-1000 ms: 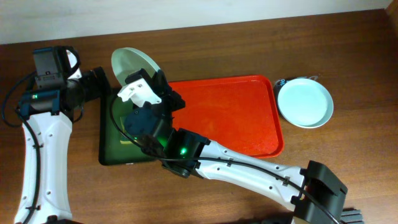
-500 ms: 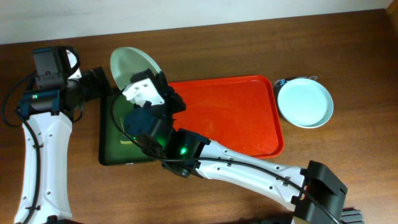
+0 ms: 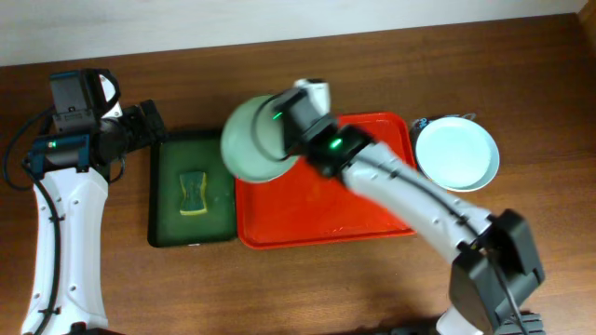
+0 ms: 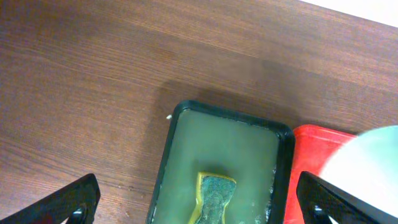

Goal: Clean dirty plates on tray and stack at the side

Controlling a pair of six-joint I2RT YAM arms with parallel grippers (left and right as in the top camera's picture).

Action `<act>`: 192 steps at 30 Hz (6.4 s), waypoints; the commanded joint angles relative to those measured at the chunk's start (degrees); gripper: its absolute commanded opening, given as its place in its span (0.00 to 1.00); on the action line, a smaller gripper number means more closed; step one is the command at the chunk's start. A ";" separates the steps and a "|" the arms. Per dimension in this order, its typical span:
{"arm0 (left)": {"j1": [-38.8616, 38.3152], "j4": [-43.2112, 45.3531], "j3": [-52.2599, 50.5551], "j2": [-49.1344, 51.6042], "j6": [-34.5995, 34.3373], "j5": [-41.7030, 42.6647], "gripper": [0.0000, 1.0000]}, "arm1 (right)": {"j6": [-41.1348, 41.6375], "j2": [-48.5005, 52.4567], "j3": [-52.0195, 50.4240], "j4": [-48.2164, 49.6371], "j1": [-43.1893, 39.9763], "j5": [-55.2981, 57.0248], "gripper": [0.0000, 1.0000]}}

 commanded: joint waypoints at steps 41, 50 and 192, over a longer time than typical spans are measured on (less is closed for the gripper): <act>0.09 -0.07 0.85 -0.90 -0.70 -0.39 0.99 | -20.57 -4.04 -7.61 -20.96 -51.78 -6.99 0.96; 0.09 -0.04 0.85 -0.90 -0.70 -0.39 0.99 | -8.79 -4.02 -9.73 -21.00 -68.08 -9.14 0.04; 0.09 -0.04 0.85 -0.90 -0.70 -0.39 0.99 | -38.77 -100.63 -82.18 31.12 -27.21 -26.73 0.98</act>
